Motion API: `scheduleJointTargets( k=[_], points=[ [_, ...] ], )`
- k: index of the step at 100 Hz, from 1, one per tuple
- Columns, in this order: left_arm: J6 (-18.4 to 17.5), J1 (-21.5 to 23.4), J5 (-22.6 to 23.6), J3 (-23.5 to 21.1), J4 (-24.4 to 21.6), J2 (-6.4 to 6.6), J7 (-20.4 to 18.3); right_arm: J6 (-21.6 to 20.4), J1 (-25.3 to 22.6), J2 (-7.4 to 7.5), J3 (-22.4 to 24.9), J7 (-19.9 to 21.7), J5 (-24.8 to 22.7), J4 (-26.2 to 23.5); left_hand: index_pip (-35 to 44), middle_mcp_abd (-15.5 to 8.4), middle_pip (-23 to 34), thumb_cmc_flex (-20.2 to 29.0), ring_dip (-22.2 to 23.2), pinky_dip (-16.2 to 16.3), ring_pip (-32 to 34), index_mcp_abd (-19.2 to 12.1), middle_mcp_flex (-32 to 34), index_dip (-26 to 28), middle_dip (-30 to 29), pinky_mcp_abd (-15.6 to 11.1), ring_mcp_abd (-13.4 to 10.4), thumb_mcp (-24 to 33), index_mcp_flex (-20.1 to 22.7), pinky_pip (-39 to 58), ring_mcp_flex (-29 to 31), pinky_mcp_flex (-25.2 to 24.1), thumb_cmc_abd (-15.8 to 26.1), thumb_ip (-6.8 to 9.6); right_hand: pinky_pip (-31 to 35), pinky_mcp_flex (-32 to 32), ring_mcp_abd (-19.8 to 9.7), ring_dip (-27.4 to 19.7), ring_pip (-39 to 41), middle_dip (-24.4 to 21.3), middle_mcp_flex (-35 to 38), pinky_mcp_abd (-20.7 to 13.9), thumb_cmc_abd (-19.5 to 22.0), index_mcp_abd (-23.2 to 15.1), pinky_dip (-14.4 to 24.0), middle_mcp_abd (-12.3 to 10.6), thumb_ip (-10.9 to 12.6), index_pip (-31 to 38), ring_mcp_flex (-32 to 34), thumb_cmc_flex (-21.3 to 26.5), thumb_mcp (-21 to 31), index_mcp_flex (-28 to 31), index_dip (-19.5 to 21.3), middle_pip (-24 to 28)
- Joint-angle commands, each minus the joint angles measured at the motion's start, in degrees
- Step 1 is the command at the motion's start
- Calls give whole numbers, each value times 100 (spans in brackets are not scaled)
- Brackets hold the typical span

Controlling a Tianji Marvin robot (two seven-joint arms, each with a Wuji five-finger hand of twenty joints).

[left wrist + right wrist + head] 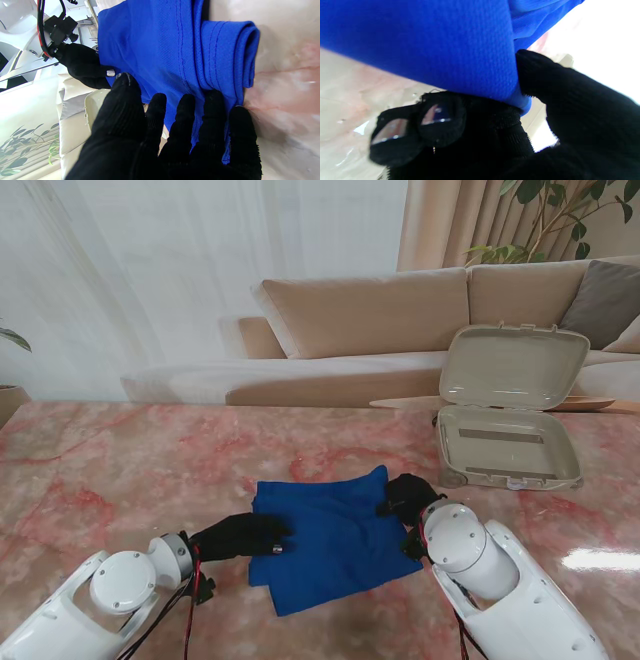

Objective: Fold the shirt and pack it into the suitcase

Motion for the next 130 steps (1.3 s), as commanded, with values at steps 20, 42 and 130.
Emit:
scheduleJointTargets(
  k=[20, 42, 130],
  points=[
    [21, -128, -105, 173, 207, -62, -21, -19, -26, -87, -24, -13, 249, -242, 16, -33, 57, 253, -135, 23, -249, 20, 0, -24, 54, 131, 168, -100, 30, -50, 112, -27, 252, 176, 900, 754, -1041, 340, 758, -130, 578, -630, -137, 352, -309, 580, 376, 332, 224, -39, 375, 128, 76, 316],
    [27, -205, -178, 244, 262, -84, 13, -53, -25, -124, -104, -85, 448, -448, 6, -33, 55, 249, -135, 21, -248, 17, -8, -29, 52, 130, 164, -102, 14, -54, 108, -36, 264, 177, 1010, 766, -1134, 385, 825, -124, 594, -767, -121, 415, -301, 615, 352, 318, 223, -4, 356, 130, 79, 318],
    [2, -326, -346, 438, 399, -133, 94, -254, 152, -201, -854, -120, 936, -618, -37, -31, 49, 242, -138, 23, -249, 27, -4, -43, 49, 130, 176, -101, -12, -48, 100, -41, 285, 181, 1027, 765, -1151, 376, 743, -160, 547, -813, -57, 484, -293, 665, 319, 265, 222, 101, 245, 107, 80, 269]
  ],
)
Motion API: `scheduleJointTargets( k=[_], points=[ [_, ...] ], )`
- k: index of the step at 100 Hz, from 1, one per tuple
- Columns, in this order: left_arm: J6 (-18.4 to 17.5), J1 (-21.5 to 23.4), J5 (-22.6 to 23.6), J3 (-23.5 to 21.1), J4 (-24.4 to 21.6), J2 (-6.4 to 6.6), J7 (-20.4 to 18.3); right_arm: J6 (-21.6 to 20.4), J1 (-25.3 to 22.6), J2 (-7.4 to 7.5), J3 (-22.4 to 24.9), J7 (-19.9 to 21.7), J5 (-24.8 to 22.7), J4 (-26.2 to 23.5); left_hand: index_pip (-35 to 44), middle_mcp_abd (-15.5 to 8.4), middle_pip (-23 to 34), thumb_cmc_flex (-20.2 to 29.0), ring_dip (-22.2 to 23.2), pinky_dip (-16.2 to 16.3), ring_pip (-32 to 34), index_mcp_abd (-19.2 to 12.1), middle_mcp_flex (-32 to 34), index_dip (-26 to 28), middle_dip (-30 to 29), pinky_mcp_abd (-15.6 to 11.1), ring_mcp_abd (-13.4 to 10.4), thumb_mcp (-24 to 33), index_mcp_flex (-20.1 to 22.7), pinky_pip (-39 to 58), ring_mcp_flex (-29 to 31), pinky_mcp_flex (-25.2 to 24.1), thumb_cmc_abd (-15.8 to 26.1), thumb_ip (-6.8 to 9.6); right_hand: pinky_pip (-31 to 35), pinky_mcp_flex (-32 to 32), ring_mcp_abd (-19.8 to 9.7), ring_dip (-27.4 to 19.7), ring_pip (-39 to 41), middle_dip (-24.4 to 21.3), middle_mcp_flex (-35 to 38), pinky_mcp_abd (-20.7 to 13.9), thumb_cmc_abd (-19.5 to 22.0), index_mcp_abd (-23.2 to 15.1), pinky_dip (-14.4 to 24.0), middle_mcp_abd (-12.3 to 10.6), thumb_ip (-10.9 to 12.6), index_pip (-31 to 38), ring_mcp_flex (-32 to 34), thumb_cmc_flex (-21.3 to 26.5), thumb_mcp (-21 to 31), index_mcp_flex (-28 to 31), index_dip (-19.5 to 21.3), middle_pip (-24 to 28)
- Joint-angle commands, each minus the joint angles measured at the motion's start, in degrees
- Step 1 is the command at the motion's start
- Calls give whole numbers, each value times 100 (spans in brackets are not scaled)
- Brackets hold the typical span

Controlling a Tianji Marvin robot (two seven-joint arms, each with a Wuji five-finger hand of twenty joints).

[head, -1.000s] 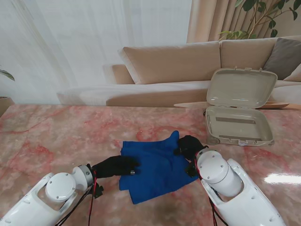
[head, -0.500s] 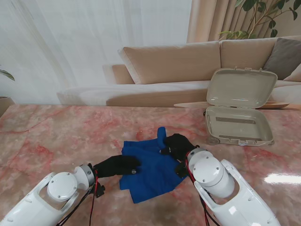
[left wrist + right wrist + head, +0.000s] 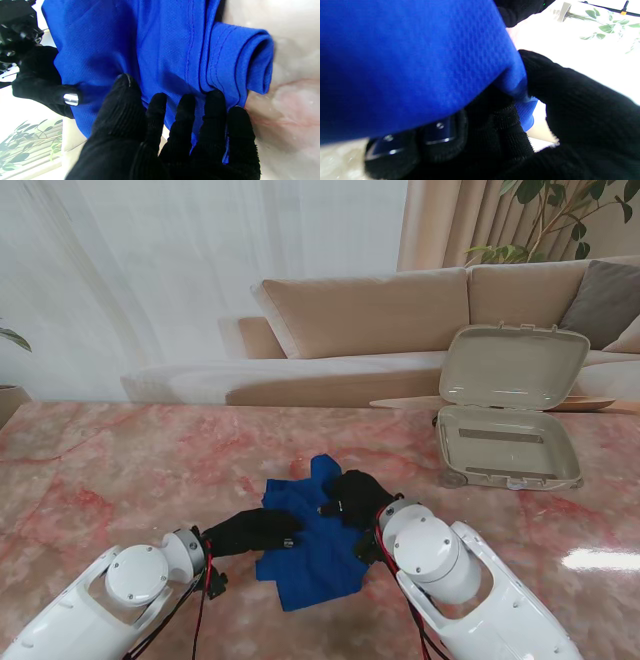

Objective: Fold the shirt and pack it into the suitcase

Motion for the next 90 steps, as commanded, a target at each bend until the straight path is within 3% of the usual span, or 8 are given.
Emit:
scheduleJointTargets(
  k=[1, 22, 60, 90],
  points=[
    [15, 22, -6, 61, 103, -32, -23, 19, 2, -86, -77, 48, 86, -8, -38, -30, 50, 238, -117, 23, -237, 25, -3, -43, 50, 261, 139, -105, -16, -146, 102, -24, 227, 181, 842, 421, -1088, 181, 329, -149, 417, -781, -55, 397, -149, 669, 317, 209, 153, 88, 242, 92, 80, 257],
    [-4, 6, -31, 77, 124, -41, -6, 26, 129, -140, -283, -18, 232, 109, -28, -29, 57, 248, -115, 24, -230, 31, -6, -39, 53, 259, 136, -101, -6, -143, 104, -23, 228, 183, 767, 402, -1042, 153, 270, -166, 411, -720, -83, 394, -175, 673, 284, 203, 152, 79, 271, 92, 80, 240],
    [6, 46, -29, 52, 107, -59, 75, 63, 550, -265, -695, -70, 489, 751, -1, -40, 66, 255, -116, 17, -229, 35, 4, -30, 55, 257, 139, -102, 24, -150, 107, -22, 224, 182, 528, 357, -876, 34, 44, -245, 362, -449, -35, 289, -260, 625, 156, 153, 147, 65, 231, 81, 23, 147],
    [19, 229, 85, -131, -103, -55, 174, 147, 736, -334, -868, -91, 637, 940, 15, -44, 75, 255, -115, 16, -219, 39, 36, -27, 57, 260, 134, -104, 57, -135, 138, 5, 224, 182, 133, 240, -534, -185, -390, -409, 225, 5, 124, 46, -445, 609, -202, 27, 133, 125, -53, 37, -184, -85]
  ],
)
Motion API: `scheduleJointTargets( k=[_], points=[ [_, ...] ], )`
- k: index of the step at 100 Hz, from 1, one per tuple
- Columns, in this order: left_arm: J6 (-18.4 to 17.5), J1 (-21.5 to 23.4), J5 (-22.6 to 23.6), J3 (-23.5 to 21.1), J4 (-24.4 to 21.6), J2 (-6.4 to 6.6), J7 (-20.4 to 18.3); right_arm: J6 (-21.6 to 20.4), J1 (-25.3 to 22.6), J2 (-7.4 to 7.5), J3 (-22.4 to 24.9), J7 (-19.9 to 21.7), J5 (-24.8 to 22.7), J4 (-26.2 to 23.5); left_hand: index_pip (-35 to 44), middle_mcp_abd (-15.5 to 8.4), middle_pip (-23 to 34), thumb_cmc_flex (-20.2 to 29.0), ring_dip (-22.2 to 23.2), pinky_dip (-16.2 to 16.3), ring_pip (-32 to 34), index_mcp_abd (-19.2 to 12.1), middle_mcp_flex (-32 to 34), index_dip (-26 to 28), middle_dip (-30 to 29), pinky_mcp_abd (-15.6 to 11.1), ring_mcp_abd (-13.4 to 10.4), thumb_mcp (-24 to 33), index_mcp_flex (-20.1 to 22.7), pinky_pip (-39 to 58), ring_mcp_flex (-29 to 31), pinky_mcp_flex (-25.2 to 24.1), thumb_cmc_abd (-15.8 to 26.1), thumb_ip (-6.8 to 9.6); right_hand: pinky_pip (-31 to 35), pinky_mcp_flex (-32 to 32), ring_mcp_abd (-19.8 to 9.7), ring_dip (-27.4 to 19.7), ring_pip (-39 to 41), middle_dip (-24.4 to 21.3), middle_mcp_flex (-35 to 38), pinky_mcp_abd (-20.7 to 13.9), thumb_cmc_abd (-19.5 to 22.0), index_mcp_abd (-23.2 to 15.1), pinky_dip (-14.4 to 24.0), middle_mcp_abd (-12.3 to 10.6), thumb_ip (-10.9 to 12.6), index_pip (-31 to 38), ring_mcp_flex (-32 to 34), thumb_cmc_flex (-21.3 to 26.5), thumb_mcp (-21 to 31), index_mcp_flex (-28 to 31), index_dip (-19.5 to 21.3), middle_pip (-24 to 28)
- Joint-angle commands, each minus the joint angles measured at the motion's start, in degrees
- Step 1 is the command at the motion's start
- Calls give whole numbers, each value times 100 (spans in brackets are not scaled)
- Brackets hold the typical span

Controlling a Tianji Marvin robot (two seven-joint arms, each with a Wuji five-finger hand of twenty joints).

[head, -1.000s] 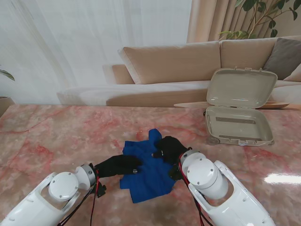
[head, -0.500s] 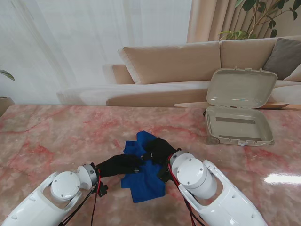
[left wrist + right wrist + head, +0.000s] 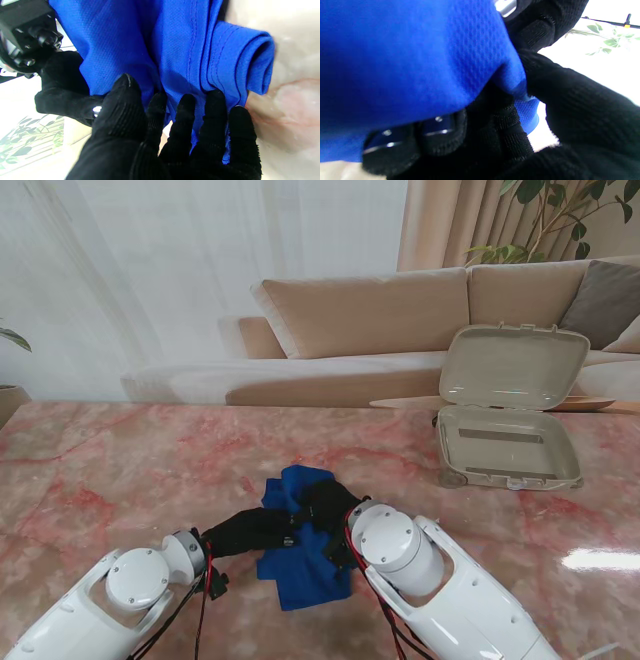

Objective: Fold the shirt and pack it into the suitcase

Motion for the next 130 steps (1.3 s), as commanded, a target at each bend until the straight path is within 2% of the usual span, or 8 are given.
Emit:
scheduleJointTargets(
  k=[1, 21, 38, 51, 68, 92, 108, 130],
  points=[
    [46, 121, 59, -45, -72, 10, 42, 43, -9, -55, -22, 80, 55, 60, 15, -47, 75, 253, -99, 15, -147, 35, 34, -27, 57, 133, 113, -105, 59, -66, 140, -22, 223, 181, 188, 218, -516, -140, -179, -203, 216, -13, 70, 29, -164, 608, -223, 16, 131, 113, 12, 38, -88, -45],
    [79, 295, 137, -232, -292, 0, 159, 80, -4, -60, -31, 70, 48, 64, 27, -41, 84, 256, -101, 5, -143, 39, 65, -25, 59, 152, 119, -103, 96, -38, 163, 25, 227, 181, -163, -210, -123, -435, -809, -382, 38, 328, 342, -346, -217, 607, -533, -217, 106, 74, -598, 37, -325, -338],
    [116, 461, 177, -408, -527, -22, 304, 92, -36, -46, 2, 95, 58, 24, 36, -39, 94, 252, -100, -3, -131, 45, 96, -24, 63, 160, 126, -106, 119, -19, 195, 37, 224, 181, -685, -777, 396, -934, -1869, -763, -125, 672, 802, -450, -257, 674, -529, -855, 57, -195, -1063, 284, -704, -846],
    [174, 665, 331, -632, -812, -18, 390, 57, -76, -37, 36, 95, 65, -22, 48, -38, 95, 248, -101, -9, -130, 57, 110, -21, 63, 160, 122, -108, 148, -6, 201, 54, 226, 180, -1093, -1293, 639, -1278, -2776, -1099, -328, 775, 887, -438, -305, 685, -535, -1326, -24, -315, -1174, 328, -941, -1205],
    [335, 1045, 666, -1040, -1293, -14, 526, -30, -166, -17, 108, 87, 59, -140, 56, -30, 88, 237, -107, -18, -132, 70, 142, -16, 59, 166, 132, -115, 187, -2, 225, 61, 221, 176, -1512, -1853, 745, -1367, -3492, -1434, -562, 754, 990, -413, -347, 675, -523, -1863, -462, -418, -1237, 334, -1137, -1613],
    [498, 1375, 973, -1424, -1706, -42, 743, -230, -343, 24, 232, 93, 78, -350, 39, -33, 62, 224, -122, -25, -152, 55, 174, -11, 48, 177, 128, -120, 224, 7, 258, 78, 204, 170, -1844, -2373, 750, -1448, -4086, -1668, -791, 621, 1174, -439, -327, 602, -494, -2227, -863, -469, -1355, 278, -1109, -1933],
    [452, 1259, 954, -1402, -1677, -38, 717, -488, -648, 120, 462, 177, -5, -671, 21, -40, 41, 215, -133, -29, -174, 41, 173, -15, 41, 177, 115, -120, 230, 9, 257, 78, 195, 171, -1949, -2509, 740, -1464, -4236, -1726, -887, 567, 1293, -415, -315, 589, -482, -2383, -988, -462, -1444, 253, -1096, -2023],
    [353, 830, 837, -1182, -1457, -38, 655, -878, -1256, 300, 969, 363, -421, -1131, 29, -52, 0, 216, -203, -33, -285, -29, 115, -3, 24, 177, 88, -116, 205, 11, 214, 77, 183, 171, -2025, -2549, 691, -1479, -4404, -1779, -913, 505, 1364, -457, -276, 562, -455, -2522, -1031, -415, -1585, 260, -1026, -2095]
  ],
)
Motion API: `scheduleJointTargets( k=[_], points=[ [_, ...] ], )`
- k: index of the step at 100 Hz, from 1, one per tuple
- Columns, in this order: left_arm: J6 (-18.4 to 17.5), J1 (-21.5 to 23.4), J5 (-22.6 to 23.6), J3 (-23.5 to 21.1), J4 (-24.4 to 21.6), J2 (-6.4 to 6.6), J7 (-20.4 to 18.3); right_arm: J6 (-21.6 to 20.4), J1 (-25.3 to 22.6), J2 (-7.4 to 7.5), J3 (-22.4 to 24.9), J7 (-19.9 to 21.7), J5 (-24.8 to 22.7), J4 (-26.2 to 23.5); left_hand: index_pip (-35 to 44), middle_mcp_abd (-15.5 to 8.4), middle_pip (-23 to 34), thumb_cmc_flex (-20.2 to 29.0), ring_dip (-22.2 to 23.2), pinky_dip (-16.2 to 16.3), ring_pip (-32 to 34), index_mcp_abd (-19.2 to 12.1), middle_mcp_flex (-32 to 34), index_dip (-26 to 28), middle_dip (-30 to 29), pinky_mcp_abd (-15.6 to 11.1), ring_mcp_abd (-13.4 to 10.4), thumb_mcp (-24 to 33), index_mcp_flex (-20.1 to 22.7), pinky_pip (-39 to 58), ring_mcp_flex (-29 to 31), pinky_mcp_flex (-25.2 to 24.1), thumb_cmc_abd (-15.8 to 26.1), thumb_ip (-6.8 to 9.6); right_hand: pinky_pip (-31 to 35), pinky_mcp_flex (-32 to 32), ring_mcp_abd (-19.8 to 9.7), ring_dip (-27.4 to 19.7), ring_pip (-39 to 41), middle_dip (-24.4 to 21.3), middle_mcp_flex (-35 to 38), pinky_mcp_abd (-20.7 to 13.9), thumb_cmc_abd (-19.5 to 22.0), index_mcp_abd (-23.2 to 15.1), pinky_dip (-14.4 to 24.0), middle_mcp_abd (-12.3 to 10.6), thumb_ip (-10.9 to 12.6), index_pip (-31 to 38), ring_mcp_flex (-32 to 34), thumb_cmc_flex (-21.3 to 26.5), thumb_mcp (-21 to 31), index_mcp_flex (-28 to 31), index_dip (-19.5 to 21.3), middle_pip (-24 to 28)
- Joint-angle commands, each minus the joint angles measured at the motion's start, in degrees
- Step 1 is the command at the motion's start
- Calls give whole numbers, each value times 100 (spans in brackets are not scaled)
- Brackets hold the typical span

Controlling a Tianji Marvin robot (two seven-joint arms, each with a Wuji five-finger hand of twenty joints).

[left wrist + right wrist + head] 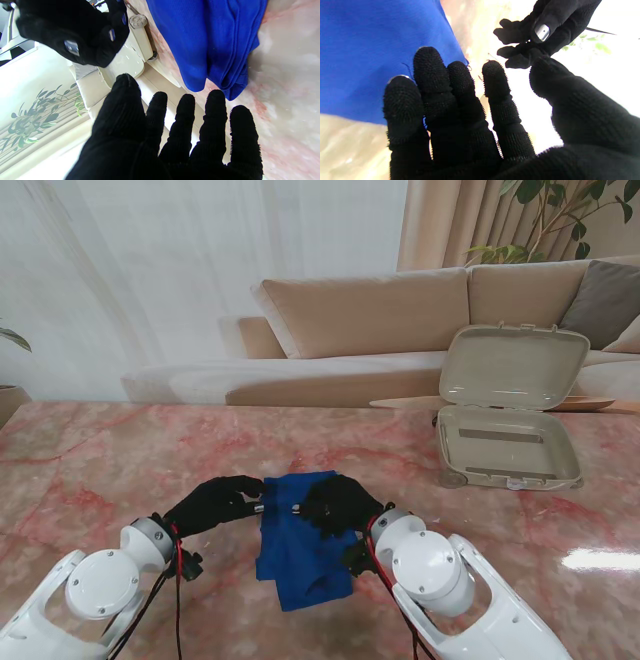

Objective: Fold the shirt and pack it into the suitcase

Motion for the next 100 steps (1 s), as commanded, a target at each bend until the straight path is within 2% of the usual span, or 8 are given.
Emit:
scheduleJointTargets(
  k=[1, 10, 28, 37, 53, 54, 65, 100],
  points=[
    [-20, -147, -40, 55, 55, -14, -42, -3, -214, 100, 97, 80, 49, -59, 19, -55, -19, 219, -92, -29, -206, -85, 112, -2, 22, 67, 58, -114, 82, 72, 154, 10, 181, 171, -34, -22, -47, -95, -93, -87, -35, -70, 79, -170, -43, -36, -126, -109, -34, -170, -149, 46, 40, -48],
    [-73, -371, -112, 180, 184, -19, -66, -142, -450, 145, 276, 117, -84, -173, 35, -53, -31, 228, -145, -30, -266, -102, 107, 12, 13, 67, 44, -111, 86, 73, 161, 9, 168, 170, -164, -64, -73, -216, -403, -177, -30, -135, 102, -161, -58, -56, -115, -186, -61, -162, -175, 73, 55, -182],
    [-157, -830, -287, 463, 470, -46, -77, -436, -809, 179, 480, 122, -133, -255, 65, -43, -40, 223, -202, -32, -301, -104, 121, 39, -3, 67, 26, -111, 81, 74, 184, 9, 158, 165, -862, -518, -116, -718, -1439, -439, -9, -376, 175, -160, -475, -168, -98, -430, -459, -275, -169, 153, 17, -590],
    [-168, -1053, -392, 612, 606, -67, -78, -612, -912, 180, 520, 93, -100, -243, 82, -150, -24, 231, -219, -33, -302, -113, 115, 49, -3, 67, 18, -106, 71, 74, 186, 9, 152, 165, -1071, -648, -162, -873, -1670, -511, 1, -446, 192, -163, -599, -195, -87, -528, -571, -312, -138, 179, 4, -727],
    [-146, -1426, -667, 899, 907, -111, -121, -868, -1021, 194, 531, 102, -60, -201, 109, -155, 14, 256, -219, -34, -278, -93, 121, 65, 3, 67, 24, -97, 63, 75, 195, 9, 140, 165, -1237, -725, -210, -1047, -1876, -590, 25, -532, 186, -181, -708, -231, -83, -610, -668, -356, -106, 213, 6, -850],
    [-148, -1448, -683, 918, 929, -114, -123, -880, -1023, 194, 529, 103, -58, -195, 111, -92, 14, 262, -219, -34, -276, -91, 121, 66, 2, 67, 25, -95, 62, 75, 193, 9, 139, 166, -1241, -726, -215, -1053, -1879, -594, 28, -535, 185, -181, -712, -224, -84, -612, -664, -359, -103, 215, 6, -855],
    [-189, -1681, -872, 1137, 1182, -141, -178, -967, -1026, 208, 493, 178, 30, -114, 132, -160, 42, 275, -214, -35, -256, -100, 135, 77, 8, 67, 12, -94, 63, 75, 204, 9, 128, 164, -1285, -730, -213, -1090, -1898, -613, 25, -565, 208, -165, -745, -224, -87, -634, -670, -357, -87, 214, -2, -881],
    [-246, -2182, -1290, 1612, 1908, -191, -469, -1104, -737, 242, 153, 496, 358, 420, 169, -161, 94, 302, -192, -39, -207, -79, 133, 90, 21, 64, 26, -89, 30, 73, 197, 19, 131, 164, -1345, -684, -203, -1165, -1901, -635, 23, -587, 298, -132, -814, -213, -75, -655, -661, -319, -124, 225, -23, -870]
  ],
)
